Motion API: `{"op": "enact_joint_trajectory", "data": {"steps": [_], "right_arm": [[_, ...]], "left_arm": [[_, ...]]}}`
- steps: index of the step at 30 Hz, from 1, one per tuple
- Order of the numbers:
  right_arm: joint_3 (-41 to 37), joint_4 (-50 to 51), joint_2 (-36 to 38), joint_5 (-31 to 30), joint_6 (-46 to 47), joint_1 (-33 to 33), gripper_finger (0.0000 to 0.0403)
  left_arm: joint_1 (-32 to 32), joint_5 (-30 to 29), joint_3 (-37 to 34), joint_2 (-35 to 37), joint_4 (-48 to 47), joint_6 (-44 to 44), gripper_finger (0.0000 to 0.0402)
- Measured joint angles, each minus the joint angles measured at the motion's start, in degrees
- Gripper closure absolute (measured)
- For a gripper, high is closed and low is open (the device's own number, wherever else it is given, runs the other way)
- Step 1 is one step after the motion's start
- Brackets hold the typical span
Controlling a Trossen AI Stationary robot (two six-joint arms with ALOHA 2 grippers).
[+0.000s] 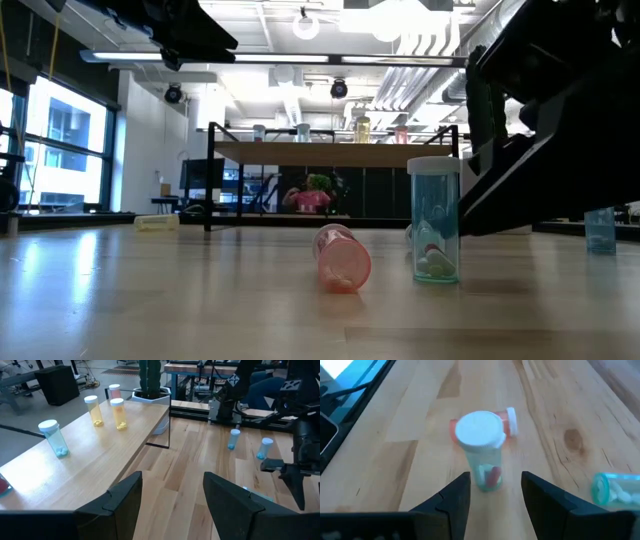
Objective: Pick and place medicine bottles onto shelf by color
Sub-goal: Put the bottom left blue pill bottle on the shelf aligned with the other blue pill bottle
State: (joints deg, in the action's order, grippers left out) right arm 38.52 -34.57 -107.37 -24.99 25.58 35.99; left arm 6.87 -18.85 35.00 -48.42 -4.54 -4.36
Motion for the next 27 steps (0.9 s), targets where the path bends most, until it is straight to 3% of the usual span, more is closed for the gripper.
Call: {"op": "enact_joint_trajectory", "data": {"steps": [19, 27], "right_arm": [[5.25, 2.56, -4.88, -3.63, -2.53, 0.00, 0.0236], [5.25, 2.34, -4.88, -3.89, -2.68, 0.00, 0.0279]], "left_arm": [[0.00, 0.22, 0.00, 0.00, -0.12, 0.01, 0.0202], [0.00, 0.22, 0.00, 0.00, -0.43, 0.01, 0.0202]]}}
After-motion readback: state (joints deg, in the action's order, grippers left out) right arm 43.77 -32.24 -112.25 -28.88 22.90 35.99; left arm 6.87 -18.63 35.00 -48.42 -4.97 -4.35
